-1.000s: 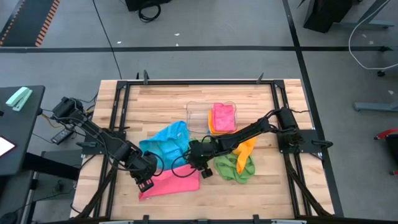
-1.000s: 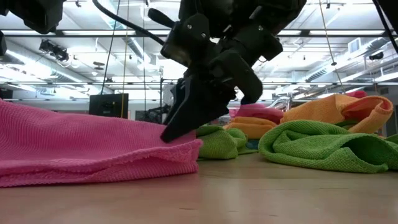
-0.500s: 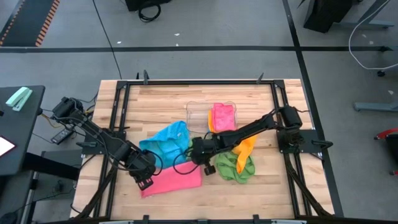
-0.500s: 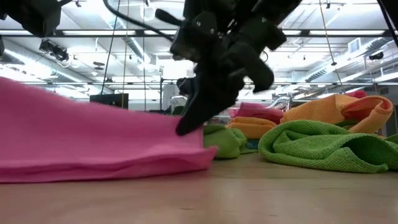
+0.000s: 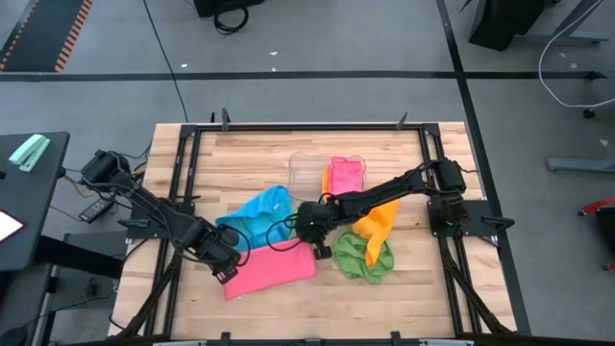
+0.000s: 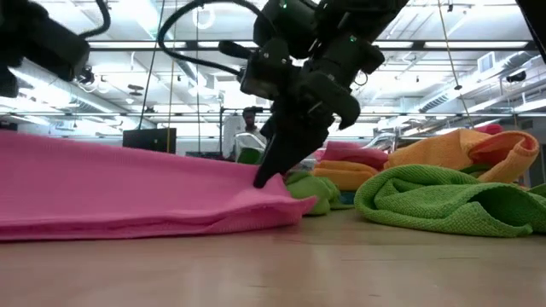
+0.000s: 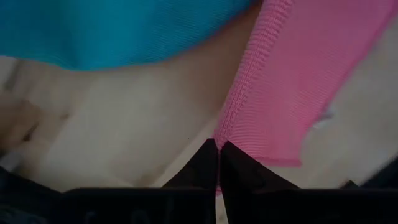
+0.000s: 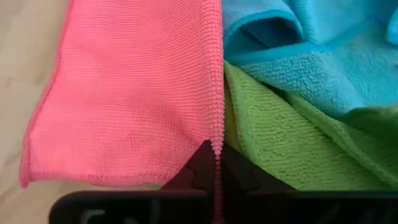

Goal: Fold microfiber towels
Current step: Fold the pink microfiber cloth

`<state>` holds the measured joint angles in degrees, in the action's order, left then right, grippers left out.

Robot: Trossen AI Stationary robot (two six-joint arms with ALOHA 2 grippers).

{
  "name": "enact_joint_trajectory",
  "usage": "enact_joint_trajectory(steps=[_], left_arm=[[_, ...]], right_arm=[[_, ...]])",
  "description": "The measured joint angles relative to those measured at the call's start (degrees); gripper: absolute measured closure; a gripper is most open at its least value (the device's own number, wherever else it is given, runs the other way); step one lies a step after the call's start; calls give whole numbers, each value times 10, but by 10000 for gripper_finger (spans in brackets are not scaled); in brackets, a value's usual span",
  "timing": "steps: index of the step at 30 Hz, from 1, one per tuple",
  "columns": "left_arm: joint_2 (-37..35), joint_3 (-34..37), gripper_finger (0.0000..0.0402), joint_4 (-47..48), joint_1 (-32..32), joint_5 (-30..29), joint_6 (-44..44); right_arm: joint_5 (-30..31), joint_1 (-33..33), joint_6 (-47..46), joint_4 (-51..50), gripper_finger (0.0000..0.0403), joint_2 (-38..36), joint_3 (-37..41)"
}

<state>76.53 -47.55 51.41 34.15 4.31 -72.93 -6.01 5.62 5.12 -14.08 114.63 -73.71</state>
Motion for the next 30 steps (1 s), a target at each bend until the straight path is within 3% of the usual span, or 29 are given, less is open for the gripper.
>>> enact_joint_trajectory(steps=[5, 13, 20, 24, 30], left_arm=[[0, 19, 392, -2, -5, -31, 0], [0, 39, 356, -5, -9, -34, -14], [0, 41, 330, 22, -9, -54, 44], [-1, 41, 291, 27, -6, -81, 94], [-1, 38, 199, 88, -8, -94, 168]], right_arm=[[13, -10, -20, -2, 345, 0, 0], [10, -9, -41, -24, 253, 0, 0], [18, -2, -62, -45, 229, -22, 1], [50, 2, -76, -58, 228, -60, 0], [81, 2, -102, -78, 219, -91, 1]])
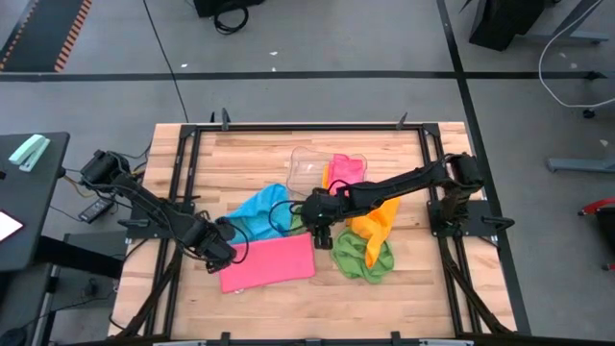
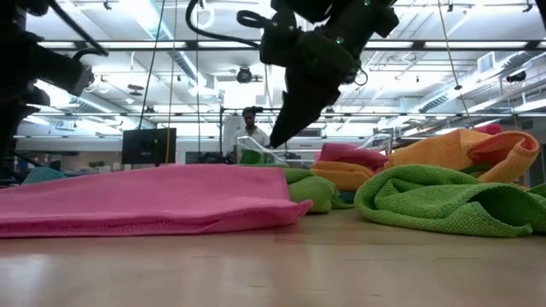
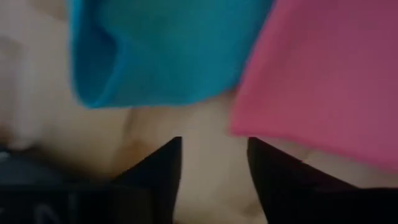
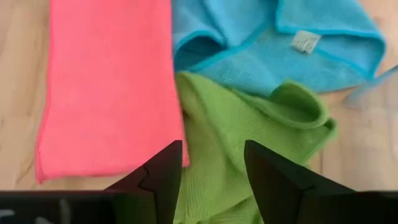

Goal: Fold microfiber towels
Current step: Fold the pink microfiber cloth

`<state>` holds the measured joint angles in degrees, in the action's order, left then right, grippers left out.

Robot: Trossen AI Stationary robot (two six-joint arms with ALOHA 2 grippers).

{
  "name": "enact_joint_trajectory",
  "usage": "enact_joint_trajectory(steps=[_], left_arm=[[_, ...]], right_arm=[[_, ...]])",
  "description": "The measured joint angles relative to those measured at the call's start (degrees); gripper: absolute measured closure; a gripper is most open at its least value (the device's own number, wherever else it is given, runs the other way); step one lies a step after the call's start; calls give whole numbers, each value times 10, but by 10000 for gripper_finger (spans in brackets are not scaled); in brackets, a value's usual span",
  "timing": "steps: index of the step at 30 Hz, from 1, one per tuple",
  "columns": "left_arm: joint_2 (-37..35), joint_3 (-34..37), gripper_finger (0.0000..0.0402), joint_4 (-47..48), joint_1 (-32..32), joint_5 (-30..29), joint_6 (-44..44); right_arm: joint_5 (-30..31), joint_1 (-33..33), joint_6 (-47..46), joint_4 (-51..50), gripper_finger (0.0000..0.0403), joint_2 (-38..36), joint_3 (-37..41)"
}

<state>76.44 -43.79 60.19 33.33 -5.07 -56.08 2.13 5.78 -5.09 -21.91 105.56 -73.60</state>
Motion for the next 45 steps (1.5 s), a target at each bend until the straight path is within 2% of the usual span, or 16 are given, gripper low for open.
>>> enact_joint_trajectory(steps=[4, 7, 12, 16, 18, 23, 26, 31, 37, 45], left_arm=[[0, -26, 170, 1, 24, -18, 65], [0, -47, 169, -54, 61, -45, 148], [1, -52, 182, -137, 124, -68, 284], [17, -53, 178, -135, 172, -75, 400], [26, -53, 171, -128, 196, -82, 456], [72, -52, 154, -119, 245, -167, 570], [106, -52, 153, -116, 264, -178, 646], [144, -42, 166, -108, 263, -182, 680], [146, -19, 183, -149, 238, -182, 720], [144, -1, 191, -204, 234, -182, 782]], right_arm=[[1, 20, -13, 24, 214, -1, 0], [8, 45, -21, 48, 213, 1, 0], [104, 86, -47, 81, 213, 1, 0], [168, 108, -75, 112, 213, 1, 0], [191, 116, -92, 134, 213, 1, 0], [225, 126, -147, 172, 213, 1, 0], [246, 133, -177, 185, 213, 2, 0], [283, 144, -209, 201, 213, 2, 0], [311, 156, -231, 222, 213, 2, 0], [331, 169, -249, 225, 213, 2, 0]])
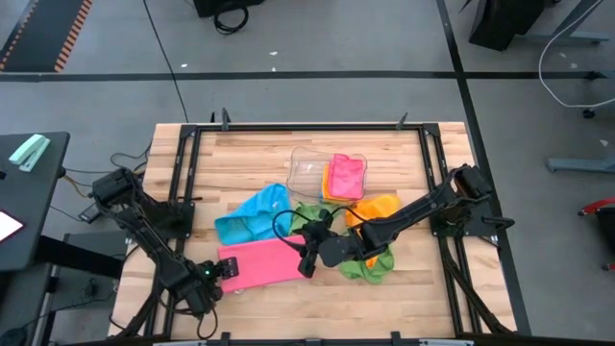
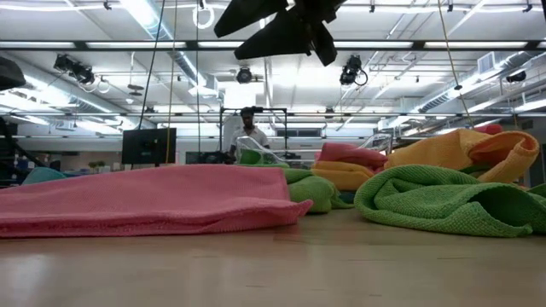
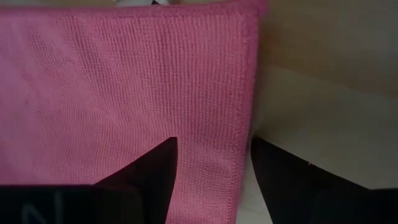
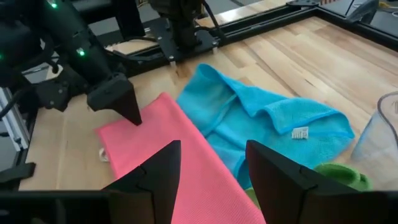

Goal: Fold microfiber towels
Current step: Fold the pink microfiber cloth

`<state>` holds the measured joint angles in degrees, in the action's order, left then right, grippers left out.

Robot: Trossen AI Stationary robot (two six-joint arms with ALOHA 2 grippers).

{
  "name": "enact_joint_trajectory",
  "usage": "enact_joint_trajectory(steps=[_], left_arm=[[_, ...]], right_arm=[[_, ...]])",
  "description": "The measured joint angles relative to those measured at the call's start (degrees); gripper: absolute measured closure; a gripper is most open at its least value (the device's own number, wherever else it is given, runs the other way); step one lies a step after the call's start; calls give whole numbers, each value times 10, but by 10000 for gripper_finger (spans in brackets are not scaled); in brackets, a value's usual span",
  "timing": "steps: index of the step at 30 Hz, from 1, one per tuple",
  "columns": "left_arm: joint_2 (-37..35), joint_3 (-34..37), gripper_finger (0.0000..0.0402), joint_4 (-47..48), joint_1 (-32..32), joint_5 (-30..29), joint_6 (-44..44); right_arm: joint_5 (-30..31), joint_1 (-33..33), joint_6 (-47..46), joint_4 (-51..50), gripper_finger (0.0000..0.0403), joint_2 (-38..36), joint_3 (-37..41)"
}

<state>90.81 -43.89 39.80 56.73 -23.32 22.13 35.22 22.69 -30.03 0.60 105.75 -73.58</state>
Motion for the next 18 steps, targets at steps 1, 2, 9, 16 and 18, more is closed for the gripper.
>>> enact_joint_trajectory(steps=[1, 2, 9, 16, 18], left_arm=[[0, 2, 195, -1, 0, -1, 0], [0, 4, 201, -2, 0, -1, 2], [0, 7, 257, -13, 1, 1, 33], [-1, 8, 268, -36, -10, -5, 62], [-1, 8, 262, -43, -16, -6, 62]], right_arm=[[1, 1, 0, 3, 213, 2, 0], [1, 2, 0, 12, 213, 6, 0], [-25, 6, -1, 65, 213, 45, 0], [-58, 6, -20, 132, 213, 99, 0], [-60, 6, -34, 127, 213, 114, -5]])
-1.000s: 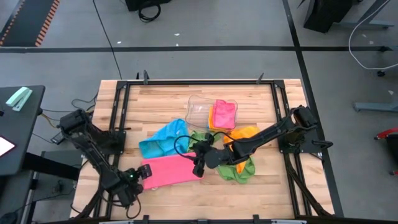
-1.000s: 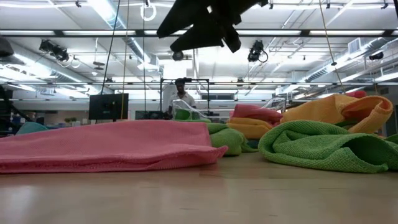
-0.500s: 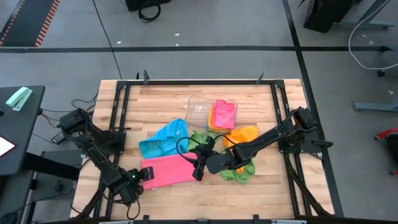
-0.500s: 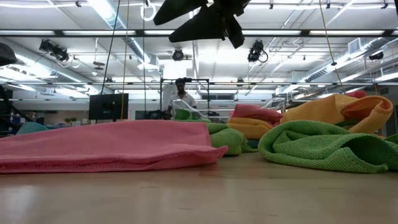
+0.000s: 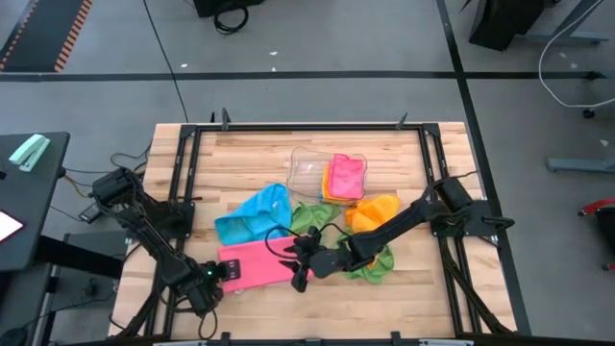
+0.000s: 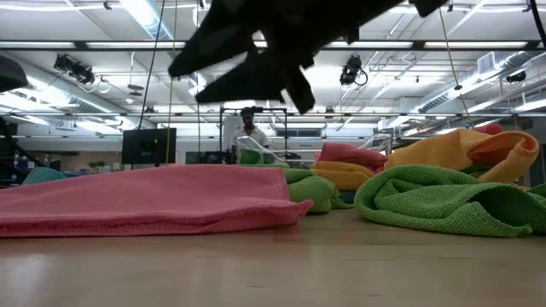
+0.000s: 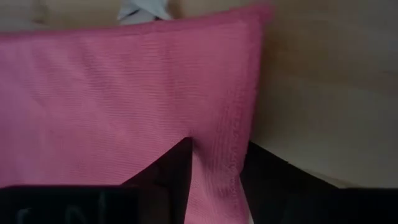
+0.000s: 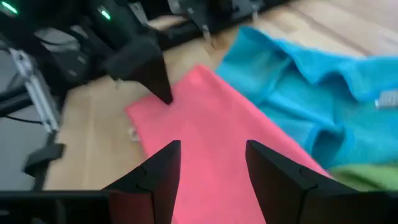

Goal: Fold microfiber towels
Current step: Fold the pink microfiber cloth

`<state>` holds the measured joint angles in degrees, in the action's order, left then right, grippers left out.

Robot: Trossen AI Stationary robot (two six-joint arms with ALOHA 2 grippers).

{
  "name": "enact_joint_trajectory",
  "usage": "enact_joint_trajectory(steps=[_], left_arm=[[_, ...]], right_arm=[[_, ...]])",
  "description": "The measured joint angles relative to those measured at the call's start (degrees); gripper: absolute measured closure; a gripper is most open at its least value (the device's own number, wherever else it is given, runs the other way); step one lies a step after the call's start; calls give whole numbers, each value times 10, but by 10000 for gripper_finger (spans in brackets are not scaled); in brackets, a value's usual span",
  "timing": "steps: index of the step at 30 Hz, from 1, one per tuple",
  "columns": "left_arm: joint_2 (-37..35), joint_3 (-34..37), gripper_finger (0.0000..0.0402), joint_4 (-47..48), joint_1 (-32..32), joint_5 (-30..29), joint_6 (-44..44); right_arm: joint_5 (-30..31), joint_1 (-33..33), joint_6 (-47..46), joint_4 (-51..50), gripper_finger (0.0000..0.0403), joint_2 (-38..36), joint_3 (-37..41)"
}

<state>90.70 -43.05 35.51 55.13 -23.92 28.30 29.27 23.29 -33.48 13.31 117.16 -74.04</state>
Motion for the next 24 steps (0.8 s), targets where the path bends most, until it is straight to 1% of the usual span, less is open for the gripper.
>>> enact_joint_trajectory(steps=[3, 7, 9, 12, 16, 22, 24], left_arm=[[0, 0, 260, -9, -7, 0, 1], [0, 0, 279, -14, -15, 11, 0], [-1, 0, 295, -14, -18, 27, -6], [-1, 0, 329, -13, -17, 35, -8], [0, 0, 384, -13, -17, 44, -8], [-6, 0, 393, -11, -20, 71, -19], [-13, -7, 393, -12, -21, 107, -28]], right_arm=[[-6, 0, -15, 2, 215, 30, -18], [-9, 0, -19, -28, 219, 78, -70], [-9, 0, -19, -67, 220, 98, -105], [-9, 0, -22, -118, 221, 129, -149], [-9, -4, -21, -136, 221, 164, -181], [-9, -7, -39, -142, 221, 175, -189], [-9, -7, -39, -149, 221, 175, -189]])
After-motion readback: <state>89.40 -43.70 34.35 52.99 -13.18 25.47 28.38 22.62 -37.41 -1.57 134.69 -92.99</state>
